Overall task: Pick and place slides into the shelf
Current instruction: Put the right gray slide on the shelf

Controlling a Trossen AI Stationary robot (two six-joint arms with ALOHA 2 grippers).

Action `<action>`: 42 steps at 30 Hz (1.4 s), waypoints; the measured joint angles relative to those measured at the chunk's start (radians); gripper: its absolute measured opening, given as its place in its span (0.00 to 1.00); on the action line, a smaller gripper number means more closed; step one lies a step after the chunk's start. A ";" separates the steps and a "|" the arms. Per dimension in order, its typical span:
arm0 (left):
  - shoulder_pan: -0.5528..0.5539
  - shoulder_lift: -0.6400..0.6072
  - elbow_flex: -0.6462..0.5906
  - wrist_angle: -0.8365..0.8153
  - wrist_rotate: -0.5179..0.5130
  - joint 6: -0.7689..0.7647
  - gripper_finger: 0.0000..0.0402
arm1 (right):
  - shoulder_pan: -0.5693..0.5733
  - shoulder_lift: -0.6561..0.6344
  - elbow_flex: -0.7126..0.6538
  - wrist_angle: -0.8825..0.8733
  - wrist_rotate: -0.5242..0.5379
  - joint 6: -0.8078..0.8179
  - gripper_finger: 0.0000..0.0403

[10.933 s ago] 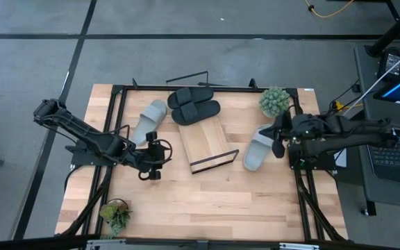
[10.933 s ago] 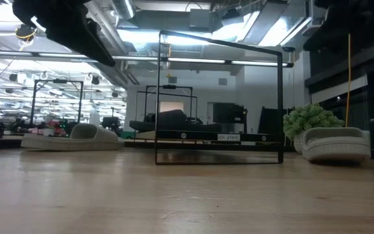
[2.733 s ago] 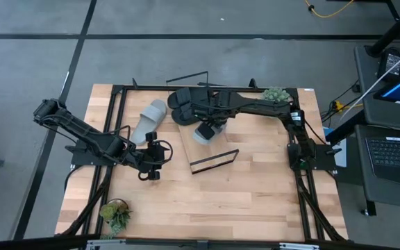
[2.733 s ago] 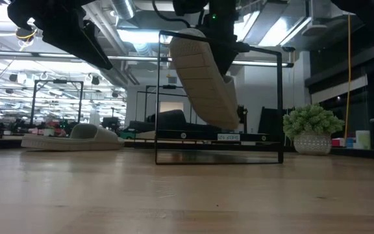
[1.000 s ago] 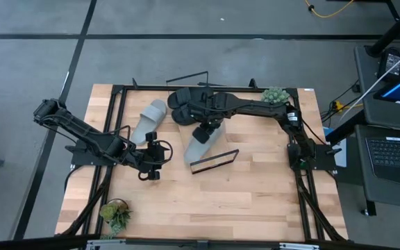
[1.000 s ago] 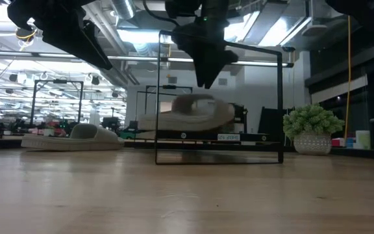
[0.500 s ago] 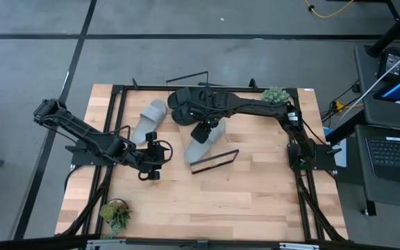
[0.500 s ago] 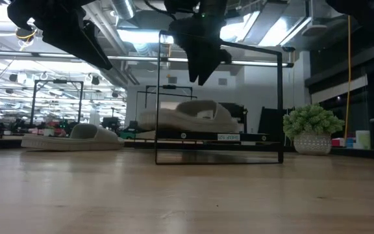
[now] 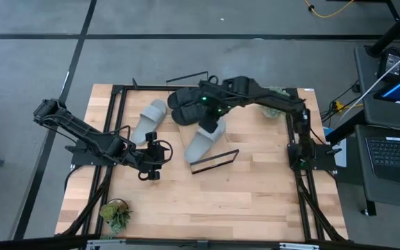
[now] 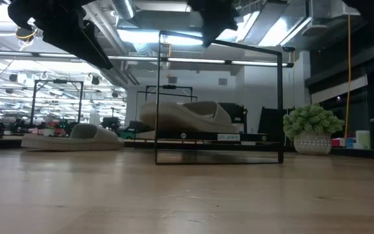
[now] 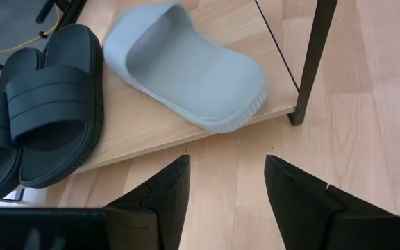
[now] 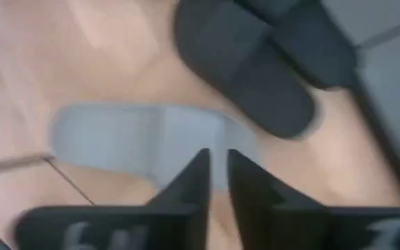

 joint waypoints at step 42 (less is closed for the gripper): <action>0.104 0.003 0.000 0.114 0.080 0.250 0.44 | 0.058 -0.992 -1.464 1.102 0.053 -0.144 0.01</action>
